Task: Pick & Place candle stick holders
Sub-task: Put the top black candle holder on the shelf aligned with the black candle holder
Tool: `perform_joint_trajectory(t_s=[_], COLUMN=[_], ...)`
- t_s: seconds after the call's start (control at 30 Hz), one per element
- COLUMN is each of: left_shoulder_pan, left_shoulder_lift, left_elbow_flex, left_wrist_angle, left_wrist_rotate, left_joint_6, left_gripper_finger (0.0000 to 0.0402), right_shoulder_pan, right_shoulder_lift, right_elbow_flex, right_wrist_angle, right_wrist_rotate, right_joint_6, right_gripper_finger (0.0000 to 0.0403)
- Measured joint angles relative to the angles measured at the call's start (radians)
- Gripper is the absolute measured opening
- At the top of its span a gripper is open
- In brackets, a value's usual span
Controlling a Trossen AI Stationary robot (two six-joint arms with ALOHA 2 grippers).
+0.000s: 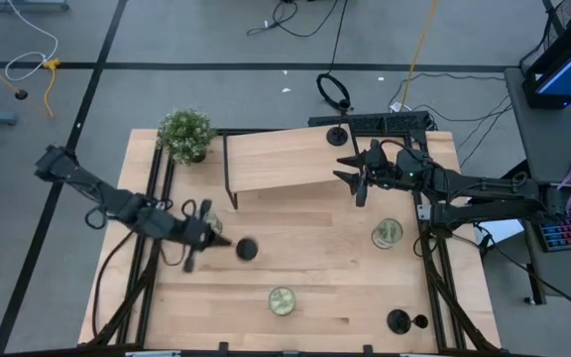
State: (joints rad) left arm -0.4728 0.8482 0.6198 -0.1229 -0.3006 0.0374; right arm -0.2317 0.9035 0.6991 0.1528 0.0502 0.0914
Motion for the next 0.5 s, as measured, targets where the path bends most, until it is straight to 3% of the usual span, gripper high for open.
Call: perform_joint_trajectory(t_s=[0.37,0.5], left_shoulder_pan=[0.380,0.537], left_shoulder_lift=[0.254,0.365], left_elbow_flex=[0.397,0.552], left_wrist_angle=[-0.226,-0.281], left_wrist_rotate=[-0.009,0.112], left_joint_6=[0.063,0.121], left_gripper_finger=[0.0014,0.0012], right_shoulder_pan=[0.000,0.000], right_shoulder_lift=[0.031,0.046], right_elbow_flex=[0.000,0.000], right_wrist_angle=[0.000,0.000], right_wrist_rotate=[0.000,0.000], right_joint_6=[-0.001,-0.006], right_gripper_finger=[0.0171,0.0171])
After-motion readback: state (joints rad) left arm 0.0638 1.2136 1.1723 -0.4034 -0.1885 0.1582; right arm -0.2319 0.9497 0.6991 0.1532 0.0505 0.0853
